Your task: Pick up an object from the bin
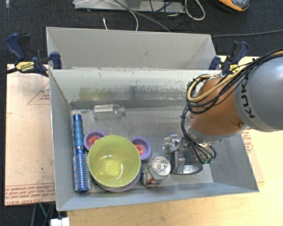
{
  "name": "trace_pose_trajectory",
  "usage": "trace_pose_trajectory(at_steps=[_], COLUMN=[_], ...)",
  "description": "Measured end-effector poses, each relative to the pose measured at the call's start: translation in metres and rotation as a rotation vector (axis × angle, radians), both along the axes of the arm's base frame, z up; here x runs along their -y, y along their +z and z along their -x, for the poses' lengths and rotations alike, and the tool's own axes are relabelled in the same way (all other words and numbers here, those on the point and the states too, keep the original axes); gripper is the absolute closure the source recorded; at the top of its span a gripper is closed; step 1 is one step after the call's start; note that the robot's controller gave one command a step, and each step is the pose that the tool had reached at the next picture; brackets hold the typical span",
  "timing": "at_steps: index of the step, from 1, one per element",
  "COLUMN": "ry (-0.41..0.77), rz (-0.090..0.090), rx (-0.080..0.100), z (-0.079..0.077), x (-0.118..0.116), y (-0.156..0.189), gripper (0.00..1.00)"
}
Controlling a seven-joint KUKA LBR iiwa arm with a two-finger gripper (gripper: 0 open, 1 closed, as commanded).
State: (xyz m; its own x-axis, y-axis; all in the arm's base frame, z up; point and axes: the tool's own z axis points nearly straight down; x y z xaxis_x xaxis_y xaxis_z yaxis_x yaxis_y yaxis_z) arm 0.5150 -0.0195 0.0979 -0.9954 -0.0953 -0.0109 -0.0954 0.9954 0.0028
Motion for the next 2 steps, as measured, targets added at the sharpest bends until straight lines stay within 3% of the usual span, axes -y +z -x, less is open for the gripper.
trace_pose_trajectory(at_steps=[1,2], ry=[-0.001,0.009], rz=[0.003,0.021], rx=[0.015,0.004], z=[-0.002,-0.008], x=[0.007,-0.041], y=[0.007,-0.014], gripper=[1.00,1.00])
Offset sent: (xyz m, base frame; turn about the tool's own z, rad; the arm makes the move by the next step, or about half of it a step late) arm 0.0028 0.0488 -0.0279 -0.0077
